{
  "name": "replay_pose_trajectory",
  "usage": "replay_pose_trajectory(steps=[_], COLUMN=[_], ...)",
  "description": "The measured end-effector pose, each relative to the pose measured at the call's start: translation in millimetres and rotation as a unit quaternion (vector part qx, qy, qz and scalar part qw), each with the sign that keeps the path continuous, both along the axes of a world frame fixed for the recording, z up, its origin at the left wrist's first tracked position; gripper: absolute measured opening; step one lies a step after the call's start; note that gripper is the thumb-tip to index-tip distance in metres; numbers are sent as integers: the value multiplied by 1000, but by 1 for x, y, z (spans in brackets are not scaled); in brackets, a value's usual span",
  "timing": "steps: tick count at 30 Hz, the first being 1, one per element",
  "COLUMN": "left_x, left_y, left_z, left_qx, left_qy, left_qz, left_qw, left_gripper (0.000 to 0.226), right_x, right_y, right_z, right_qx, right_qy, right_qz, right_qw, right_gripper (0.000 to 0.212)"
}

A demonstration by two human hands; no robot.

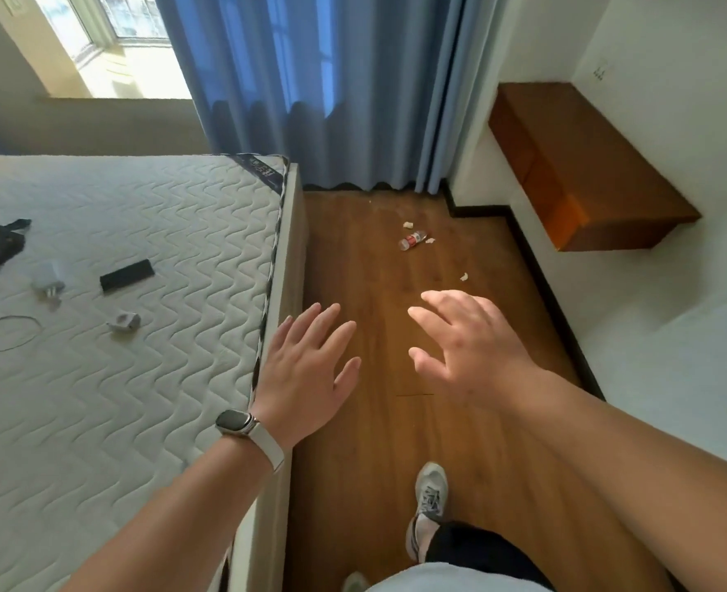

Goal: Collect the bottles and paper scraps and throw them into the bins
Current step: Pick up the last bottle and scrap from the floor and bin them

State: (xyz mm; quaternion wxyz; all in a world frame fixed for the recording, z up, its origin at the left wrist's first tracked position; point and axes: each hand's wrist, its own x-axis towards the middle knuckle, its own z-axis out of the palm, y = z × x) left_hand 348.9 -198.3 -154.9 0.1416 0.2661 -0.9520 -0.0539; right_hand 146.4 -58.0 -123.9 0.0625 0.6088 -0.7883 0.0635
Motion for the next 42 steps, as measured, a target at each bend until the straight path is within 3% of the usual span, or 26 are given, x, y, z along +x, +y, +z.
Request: replay_pose_trajectory(steps=[10,23,33,42], left_x=[-112,-335,-435,-537], left_y=[-83,-180,-268,-413], left_z=[9,26,1,-33], left_qx=[-24,-51,-32,22], left_qy=[-44,-51,-54,-34], left_qz=[2,-33,-77,-148], left_qw=[999,997,995,988], left_gripper=[51,49,49,49], right_x=[-117,-337,-424,-494], right_y=[-86,-160,-230,-341], right_z=[-19,-10,-34,-53], right_qx=[-15,12,57,128], right_qy=[-38,-37,-55,-72], right_qz=[-10,-61,-113,-205], right_qw=[999,997,990,968], right_gripper=[57,53,55,59])
